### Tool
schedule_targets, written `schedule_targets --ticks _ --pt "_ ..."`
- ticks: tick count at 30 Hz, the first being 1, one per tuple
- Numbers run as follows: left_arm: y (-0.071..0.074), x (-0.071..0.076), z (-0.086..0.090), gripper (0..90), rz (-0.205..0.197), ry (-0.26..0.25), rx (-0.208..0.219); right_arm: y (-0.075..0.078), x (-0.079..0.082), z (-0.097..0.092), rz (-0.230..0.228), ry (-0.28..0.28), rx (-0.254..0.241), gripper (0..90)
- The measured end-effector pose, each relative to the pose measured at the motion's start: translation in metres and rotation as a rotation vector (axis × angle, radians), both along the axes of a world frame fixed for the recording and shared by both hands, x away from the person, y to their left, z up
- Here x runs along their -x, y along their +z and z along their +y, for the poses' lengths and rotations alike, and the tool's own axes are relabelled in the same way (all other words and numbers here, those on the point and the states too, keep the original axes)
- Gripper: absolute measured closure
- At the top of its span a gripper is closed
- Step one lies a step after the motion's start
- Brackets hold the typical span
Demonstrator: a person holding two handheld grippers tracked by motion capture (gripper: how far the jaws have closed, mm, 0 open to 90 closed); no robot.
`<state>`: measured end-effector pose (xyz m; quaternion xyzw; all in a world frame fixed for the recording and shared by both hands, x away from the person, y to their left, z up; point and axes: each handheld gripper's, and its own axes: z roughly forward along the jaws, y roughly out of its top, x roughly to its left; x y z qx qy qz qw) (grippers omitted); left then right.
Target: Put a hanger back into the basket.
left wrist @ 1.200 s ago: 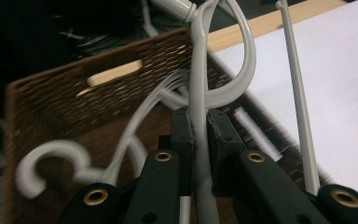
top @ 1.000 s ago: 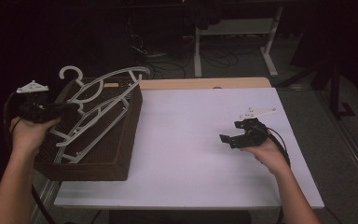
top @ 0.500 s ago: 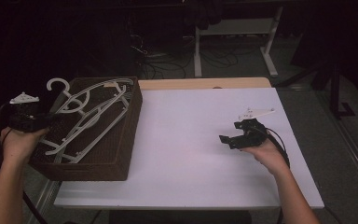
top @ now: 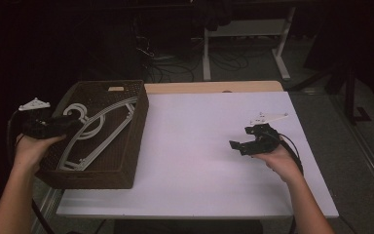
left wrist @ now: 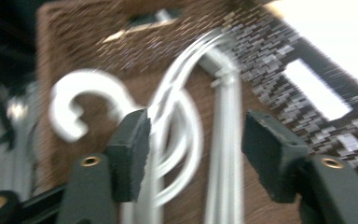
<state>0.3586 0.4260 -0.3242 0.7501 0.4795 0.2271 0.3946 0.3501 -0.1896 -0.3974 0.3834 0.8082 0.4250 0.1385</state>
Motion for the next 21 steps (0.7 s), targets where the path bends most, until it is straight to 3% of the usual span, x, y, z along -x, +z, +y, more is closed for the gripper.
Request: schedule_targets --ticks 5,9,11,14,21 --pt "0.008 0.007 -0.032 30.3 -0.039 -0.117 0.109 0.01 0.003 0.0 -0.018 0.006 -0.013 15.5" --pt "0.006 0.012 -0.06 25.2 -0.057 -0.233 0.205 0.019 0.006 0.0 -0.031 0.014 -0.033 15.4" --pt "0.003 0.015 -0.075 23.3 -0.066 -0.285 0.227 0.024 0.008 -0.001 -0.04 0.018 -0.039 15.2" --pt "-0.002 0.016 -0.094 17.4 -0.06 -0.353 0.238 0.03 0.011 -0.001 -0.049 0.026 -0.051 14.0" --pt "-0.006 0.021 -0.124 9.3 -0.068 -0.443 0.181 0.044 0.02 -0.002 -0.076 0.055 -0.07 10.7"
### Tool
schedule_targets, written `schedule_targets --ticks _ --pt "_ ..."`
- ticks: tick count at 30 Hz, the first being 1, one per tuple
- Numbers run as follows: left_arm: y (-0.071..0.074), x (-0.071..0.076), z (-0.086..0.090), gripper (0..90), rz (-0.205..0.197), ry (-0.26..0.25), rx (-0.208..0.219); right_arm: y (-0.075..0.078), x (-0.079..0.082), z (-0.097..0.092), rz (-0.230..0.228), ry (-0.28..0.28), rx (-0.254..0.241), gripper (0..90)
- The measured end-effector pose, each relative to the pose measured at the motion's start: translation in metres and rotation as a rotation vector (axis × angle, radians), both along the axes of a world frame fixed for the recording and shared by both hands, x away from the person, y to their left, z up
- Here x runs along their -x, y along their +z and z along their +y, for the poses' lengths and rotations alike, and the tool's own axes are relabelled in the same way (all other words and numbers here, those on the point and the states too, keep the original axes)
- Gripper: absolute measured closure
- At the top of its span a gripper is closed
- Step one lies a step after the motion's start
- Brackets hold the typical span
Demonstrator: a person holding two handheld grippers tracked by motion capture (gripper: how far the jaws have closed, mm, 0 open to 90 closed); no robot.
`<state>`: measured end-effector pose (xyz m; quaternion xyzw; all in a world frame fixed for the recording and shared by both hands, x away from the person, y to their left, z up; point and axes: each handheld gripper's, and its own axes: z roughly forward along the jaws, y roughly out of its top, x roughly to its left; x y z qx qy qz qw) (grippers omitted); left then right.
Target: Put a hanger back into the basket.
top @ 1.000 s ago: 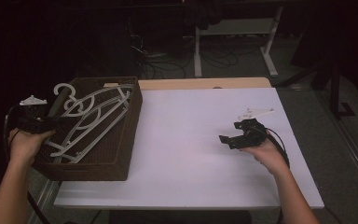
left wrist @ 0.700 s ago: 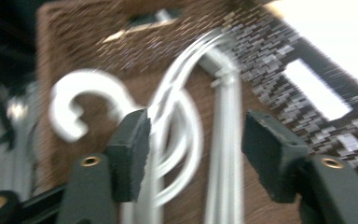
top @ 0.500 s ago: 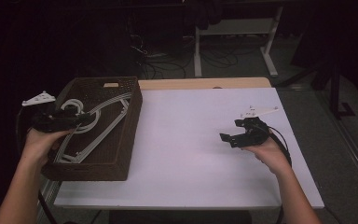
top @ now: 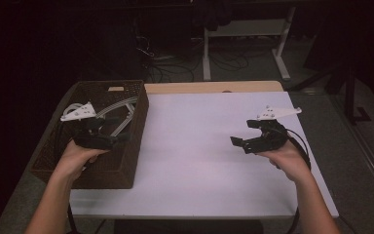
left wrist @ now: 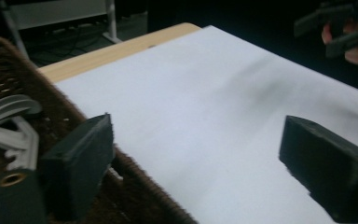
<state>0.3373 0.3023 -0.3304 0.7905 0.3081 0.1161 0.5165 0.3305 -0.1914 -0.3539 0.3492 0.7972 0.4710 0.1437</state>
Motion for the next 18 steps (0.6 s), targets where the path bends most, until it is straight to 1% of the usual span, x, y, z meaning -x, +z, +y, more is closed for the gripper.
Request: schedule_targets --ticks 2,3,5,8,13,18 --pt "-0.002 0.001 -0.005 5.7 -0.003 -0.021 -0.008 0.002 0.002 0.0 -0.007 0.006 -0.001 10.2" --pt "-0.003 0.001 -0.007 3.5 0.002 -0.032 -0.022 0.003 0.003 0.0 -0.008 0.007 -0.002 10.1" --pt "-0.006 0.002 -0.01 1.0 -0.003 -0.035 -0.041 0.003 0.004 0.0 -0.011 0.012 -0.004 9.6" --pt "-0.008 0.002 -0.01 0.0 0.006 -0.043 -0.029 0.003 0.005 0.0 -0.01 0.014 -0.005 9.6" --pt "-0.011 0.001 -0.009 0.0 0.013 -0.04 -0.029 0.004 0.006 0.0 -0.013 0.016 -0.002 9.6" --pt "-0.011 0.001 -0.009 0.0 0.01 -0.037 -0.029 0.004 0.006 -0.001 -0.017 0.017 -0.002 9.5"
